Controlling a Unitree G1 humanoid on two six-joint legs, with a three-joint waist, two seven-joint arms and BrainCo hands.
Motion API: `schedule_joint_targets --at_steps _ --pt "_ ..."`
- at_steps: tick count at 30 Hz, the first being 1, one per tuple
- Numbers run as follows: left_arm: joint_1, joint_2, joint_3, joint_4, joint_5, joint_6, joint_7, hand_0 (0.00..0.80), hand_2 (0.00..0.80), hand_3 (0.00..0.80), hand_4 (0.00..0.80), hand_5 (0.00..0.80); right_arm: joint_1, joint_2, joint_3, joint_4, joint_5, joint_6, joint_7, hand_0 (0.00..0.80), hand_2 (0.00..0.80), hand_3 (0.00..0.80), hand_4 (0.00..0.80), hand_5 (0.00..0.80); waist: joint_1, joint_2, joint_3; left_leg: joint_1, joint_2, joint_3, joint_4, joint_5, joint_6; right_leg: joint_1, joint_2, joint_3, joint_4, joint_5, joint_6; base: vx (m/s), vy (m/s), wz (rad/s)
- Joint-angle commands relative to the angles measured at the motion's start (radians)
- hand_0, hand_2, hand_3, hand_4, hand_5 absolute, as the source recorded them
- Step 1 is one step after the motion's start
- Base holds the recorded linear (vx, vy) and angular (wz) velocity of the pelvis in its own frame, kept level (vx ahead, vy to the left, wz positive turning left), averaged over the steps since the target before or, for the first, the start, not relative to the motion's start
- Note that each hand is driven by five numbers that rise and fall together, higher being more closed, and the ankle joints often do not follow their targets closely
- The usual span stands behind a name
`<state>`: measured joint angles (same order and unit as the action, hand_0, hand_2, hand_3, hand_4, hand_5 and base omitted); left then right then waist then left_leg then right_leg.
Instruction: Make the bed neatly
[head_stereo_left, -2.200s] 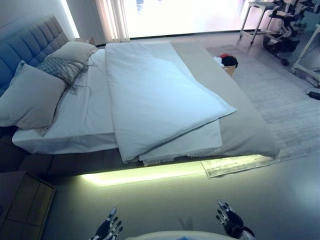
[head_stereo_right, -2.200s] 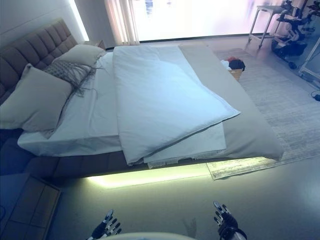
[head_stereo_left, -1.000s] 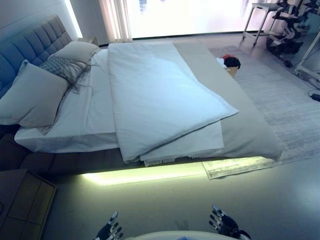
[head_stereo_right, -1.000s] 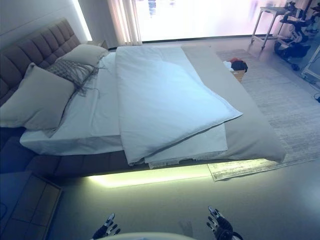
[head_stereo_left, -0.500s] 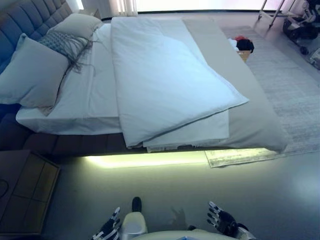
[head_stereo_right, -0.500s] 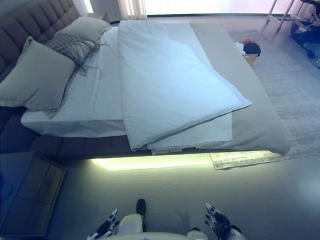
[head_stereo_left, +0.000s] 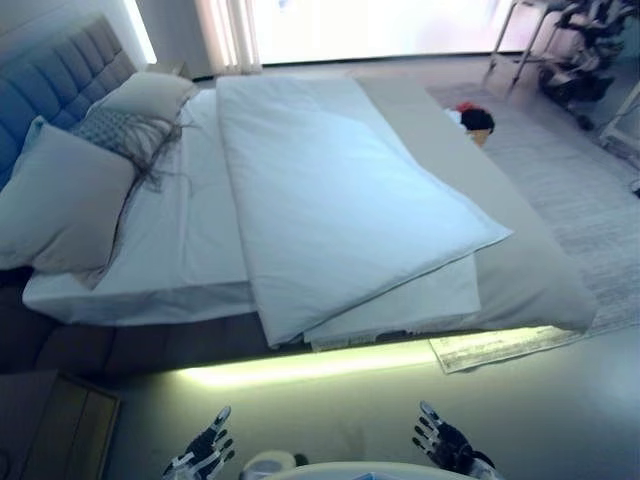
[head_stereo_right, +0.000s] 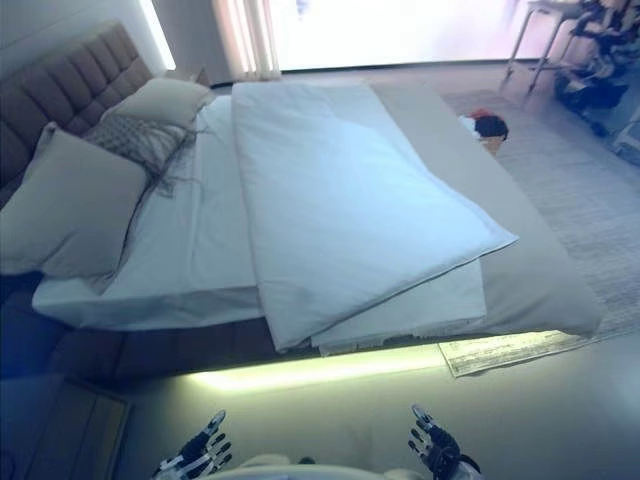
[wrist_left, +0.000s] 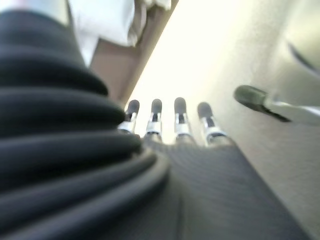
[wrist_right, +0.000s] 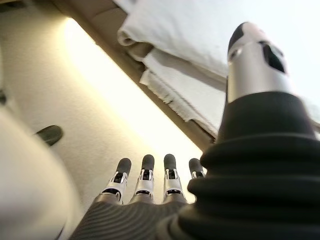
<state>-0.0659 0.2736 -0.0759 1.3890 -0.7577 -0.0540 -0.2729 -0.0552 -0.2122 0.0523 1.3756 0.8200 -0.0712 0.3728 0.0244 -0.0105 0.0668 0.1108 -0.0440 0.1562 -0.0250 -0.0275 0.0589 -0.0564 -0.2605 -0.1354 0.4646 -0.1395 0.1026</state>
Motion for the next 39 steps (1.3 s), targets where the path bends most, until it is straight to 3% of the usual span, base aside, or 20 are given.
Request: schedule_joint_targets --at_steps 1,3,5,8,10,14,16,17,19,21,22,24,27,30,34,39 --pt "-0.036 -0.025 0.001 -0.024 0.0 -0.004 -0.001 0.0 0.0 0.0 0.0 0.0 -0.041 -0.049 -0.006 -0.007 0.052 -0.006 0.022 0.0 0.0 0.0 0.0 0.0 -0.026 0.017 0.041 -0.054 -0.003 -0.036 0.054 -0.009 -0.038 -0.073 0.076 -0.053 -0.32 0.243 0.013 0.262 -0.076 -0.11" --pt "-0.043 -0.028 0.004 -0.025 0.0 -0.004 -0.01 0.0 0.0 0.0 0.0 0.0 -0.044 -0.046 -0.016 -0.003 0.049 -0.005 0.021 0.0 0.0 0.0 0.0 0.0 -0.05 0.011 0.057 -0.027 -0.022 -0.06 0.038 -0.039 -0.038 -0.147 0.084 -0.031 -0.461 0.317 0.045 0.311 -0.086 0.1" --pt "-0.04 -0.033 0.004 -0.018 0.003 0.004 -0.011 0.0 0.0 0.0 0.0 0.0 -0.046 -0.04 -0.036 -0.003 0.028 0.005 0.01 0.0 0.0 0.0 0.0 0.0 -0.066 0.023 0.068 0.02 -0.017 -0.08 0.026 -0.064 -0.04 -0.196 0.107 -0.052 -0.552 0.315 0.056 0.42 -0.091 0.32" --pt "-0.005 -0.049 0.018 -0.009 0.032 -0.002 -0.001 0.0 0.0 0.0 0.0 0.0 -0.036 -0.027 -0.051 0.001 0.012 0.006 0.0 0.0 0.0 0.0 0.0 0.0 -0.067 0.02 0.068 0.078 -0.025 -0.106 0.039 -0.111 -0.03 -0.187 0.121 -0.067 -0.541 0.315 0.042 0.471 -0.143 0.33" --pt "0.019 -0.054 0.037 0.002 0.055 -0.014 -0.004 0.0 0.0 0.0 0.0 0.0 -0.027 -0.022 -0.047 0.012 0.024 -0.007 -0.004 0.0 0.0 0.0 0.0 0.0 -0.068 0.012 0.061 0.095 -0.033 -0.133 0.059 -0.141 -0.021 -0.151 0.128 -0.037 -0.496 0.313 0.035 0.468 -0.194 0.48" --pt "0.05 -0.06 0.056 -0.001 0.042 -0.01 -0.006 0.0 0.0 0.0 0.0 0.0 -0.016 -0.016 -0.035 0.003 0.016 -0.032 -0.022 0.0 0.0 0.0 0.0 0.0 -0.074 0.013 0.034 0.148 0.002 -0.108 0.111 -0.172 -0.061 -0.12 0.118 -0.045 -0.386 0.301 0.025 0.428 -0.168 0.59" --pt "0.058 -0.062 0.062 -0.001 0.042 -0.017 -0.022 0.0 0.0 0.0 0.0 0.0 -0.013 -0.016 -0.028 -0.016 0.0 -0.026 -0.005 0.0 0.0 0.0 0.0 0.0 -0.076 0.02 0.025 0.133 0.031 -0.089 0.207 -0.082 -0.099 -0.092 0.134 -0.058 -0.389 0.28 0.0 0.305 -0.133 0.24" --pt "0.065 -0.066 0.067 -0.01 0.021 -0.034 -0.046 0.0 0.0 0.0 0.0 0.0 -0.015 -0.022 -0.017 -0.03 -0.022 -0.025 0.019 0.0 0.0 0.0 0.0 0.0 -0.063 0.009 0.03 0.054 0.066 -0.055 0.37 0.027 -0.131 -0.032 0.139 -0.067 -0.415 0.254 -0.03 0.248 -0.126 -0.1" --pt "0.058 -0.073 0.071 -0.017 0.021 -0.036 -0.059 0.0 0.0 0.0 0.0 0.0 -0.028 -0.031 -0.011 -0.029 -0.045 -0.028 0.04 0.0 0.0 0.0 0.0 0.0 -0.039 -0.007 0.047 -0.065 0.098 -0.024 0.426 0.042 -0.133 0.035 0.13 -0.079 -0.435 0.223 -0.044 0.253 -0.026 -0.18" --pt "0.051 -0.078 0.062 -0.018 0.018 -0.031 -0.051 0.0 0.0 0.0 0.0 0.0 -0.048 -0.04 -0.001 -0.02 -0.036 -0.037 0.062 0.0 0.0 0.0 0.0 0.0 -0.025 -0.004 0.058 -0.082 0.135 -0.008 0.301 0.037 -0.137 0.072 0.125 -0.085 -0.438 0.197 -0.035 0.193 0.166 -0.11" --pt "0.048 -0.08 0.051 -0.016 0.016 -0.031 -0.043 0.0 0.0 0.0 0.0 0.0 -0.062 -0.041 0.004 -0.02 -0.007 -0.04 0.075 0.0 0.0 0.0 0.0 0.0 -0.015 0.004 0.062 -0.088 0.164 -0.013 0.183 0.067 -0.149 0.091 0.125 -0.081 -0.443 0.187 -0.026 0.177 0.213 -0.04" --pt "0.04 -0.078 0.04 -0.009 0.039 -0.029 -0.037 0.0 0.0 0.0 0.0 0.0 -0.079 -0.043 0.005 -0.037 0.035 -0.043 0.083 0.0 0.0 0.0 0.0 0.0 0.006 0.012 0.081 -0.12 0.218 -0.026 0.084 0.141 -0.178 0.126 0.118 -0.08 -0.446 0.165 -0.017 0.158 0.184 -0.08" --pt "0.038 -0.068 0.05 -0.002 0.075 -0.029 -0.038 0.0 0.0 0.0 0.0 0.0 -0.086 -0.038 -0.008 -0.057 0.11 -0.028 0.082 0.0 0.0 0.0 0.0 0.0 0.007 0.011 0.08 -0.087 0.216 0.001 0.065 0.085 -0.174 0.127 0.073 -0.111 -0.423 0.149 0.001 0.141 0.168 -0.26" --pt "0.045 -0.051 0.052 -0.008 0.075 -0.032 -0.041 0.0 0.0 0.0 0.0 0.0 -0.066 -0.031 -0.042 -0.067 0.212 -0.001 0.12 0.0 0.0 0.0 0.0 0.0 0.002 0.02 0.073 -0.055 0.205 -0.006 0.039 0.068 -0.177 0.123 0.041 -0.109 -0.417 0.158 0.025 0.16 0.143 -0.2" --pt "0.048 -0.027 0.052 -0.013 0.052 -0.033 -0.056 0.0 0.0 0.0 0.0 0.0 -0.07 -0.028 -0.079 -0.074 0.368 0.029 0.106 0.0 0.0 0.0 0.0 0.0 0.002 0.028 0.068 -0.045 0.199 -0.01 0.022 0.06 -0.173 0.117 0.024 -0.099 -0.425 0.165 0.045 0.112 0.057 0.13" --pt "0.044 -0.033 0.041 -0.035 -0.001 -0.055 -0.096 0.0 0.0 0.0 0.0 0.0 -0.089 -0.045 -0.137 -0.054 0.451 0.02 0.04 0.0 0.0 0.0 0.0 0.0 0.005 0.04 0.077 -0.075 0.204 -0.015 0.06 0.047 -0.176 0.104 0.018 -0.087 -0.41 0.154 0.048 0.084 -0.007 0.2"
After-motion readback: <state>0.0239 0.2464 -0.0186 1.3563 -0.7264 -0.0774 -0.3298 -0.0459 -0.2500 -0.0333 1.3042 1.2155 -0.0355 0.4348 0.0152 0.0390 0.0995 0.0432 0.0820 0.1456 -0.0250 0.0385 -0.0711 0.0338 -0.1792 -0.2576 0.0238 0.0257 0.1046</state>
